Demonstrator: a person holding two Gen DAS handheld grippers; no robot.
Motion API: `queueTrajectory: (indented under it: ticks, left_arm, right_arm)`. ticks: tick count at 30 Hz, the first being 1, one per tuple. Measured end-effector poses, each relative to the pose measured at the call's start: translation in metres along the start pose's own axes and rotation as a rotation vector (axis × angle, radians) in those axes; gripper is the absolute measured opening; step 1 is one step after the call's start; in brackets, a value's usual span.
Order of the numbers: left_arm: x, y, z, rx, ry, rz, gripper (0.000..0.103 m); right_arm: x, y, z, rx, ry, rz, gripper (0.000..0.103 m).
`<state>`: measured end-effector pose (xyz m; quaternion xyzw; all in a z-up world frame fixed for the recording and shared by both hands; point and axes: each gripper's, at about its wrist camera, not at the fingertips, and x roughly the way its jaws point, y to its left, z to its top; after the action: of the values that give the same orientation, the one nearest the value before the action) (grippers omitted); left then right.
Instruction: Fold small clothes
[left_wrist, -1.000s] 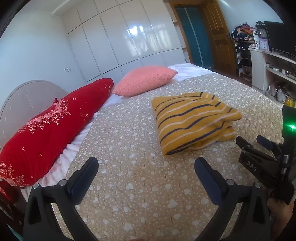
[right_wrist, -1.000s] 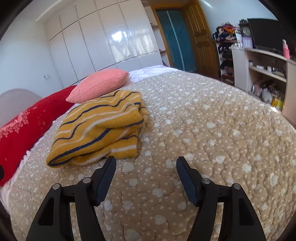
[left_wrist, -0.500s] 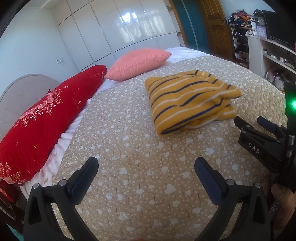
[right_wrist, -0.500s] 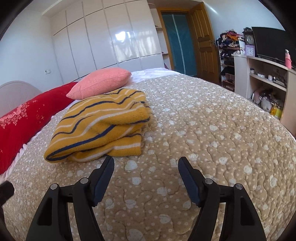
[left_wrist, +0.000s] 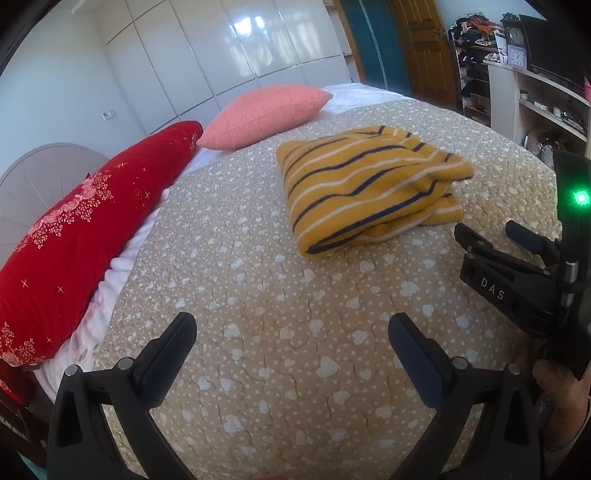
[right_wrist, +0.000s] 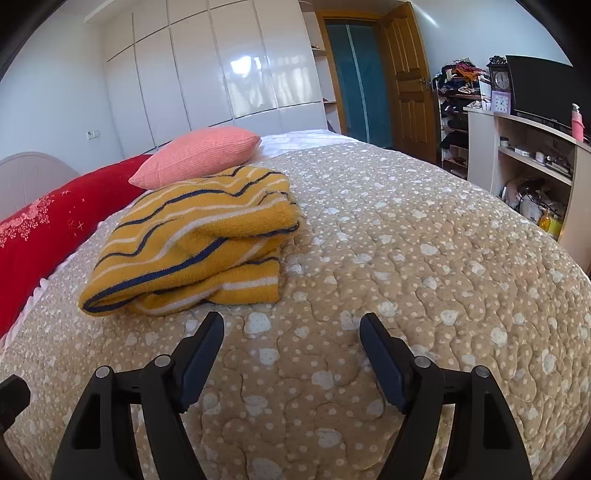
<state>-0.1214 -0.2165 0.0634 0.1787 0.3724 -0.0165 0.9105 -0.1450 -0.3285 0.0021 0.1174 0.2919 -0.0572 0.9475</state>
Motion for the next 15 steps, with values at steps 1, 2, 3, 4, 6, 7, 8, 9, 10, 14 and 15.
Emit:
queueTrajectory:
  ticks: [1,2,3,4,6,7,8,9,10,14,15]
  left_arm:
    - [0.0014,-0.0001,-0.0007,0.001,0.005,0.0,0.103]
    - [0.0025,-0.0004,-0.0013,0.003,0.01,0.001,0.103]
    - [0.0034,-0.0008,-0.002,0.005,0.013,0.003,0.103]
    - [0.0039,-0.0008,-0.0026,0.007,0.014,0.004,0.103]
    - [0.0053,-0.0018,-0.0039,0.013,0.018,0.008,0.103]
    - [0.0058,-0.0022,-0.0042,0.016,0.019,0.01,0.103]
    - [0.0062,-0.0031,-0.0048,0.021,0.021,0.014,0.103]
    - [0.0066,-0.004,-0.0054,0.025,0.022,0.016,0.103]
    - [0.0069,-0.0045,-0.0057,0.027,0.023,0.017,0.103]
    - [0.0089,-0.0063,-0.0073,0.036,0.03,0.019,0.103]
    - [0.0094,-0.0067,-0.0075,0.037,0.031,0.02,0.103]
  right_arm:
    - [0.0,0.0,-0.0001,-0.001,-0.001,-0.001,0.081]
    - [0.0001,0.0005,-0.0004,-0.003,-0.002,-0.003,0.081]
    - [-0.0002,0.0009,-0.0006,-0.005,-0.003,-0.004,0.081]
    - [-0.0001,0.0011,-0.0008,-0.006,-0.004,-0.005,0.081]
    - [-0.0005,0.0019,-0.0013,-0.009,-0.005,-0.007,0.081]
    - [-0.0005,0.0019,-0.0013,-0.009,-0.004,-0.007,0.081]
    - [-0.0004,0.0018,-0.0013,-0.008,-0.004,-0.007,0.081]
    - [-0.0003,0.0018,-0.0013,-0.007,-0.004,-0.006,0.081]
    - [0.0,0.0017,-0.0013,-0.007,-0.004,-0.005,0.081]
    - [0.0004,0.0016,-0.0013,-0.006,-0.003,-0.005,0.081]
    - [0.0004,0.0016,-0.0014,-0.006,-0.003,-0.005,0.081]
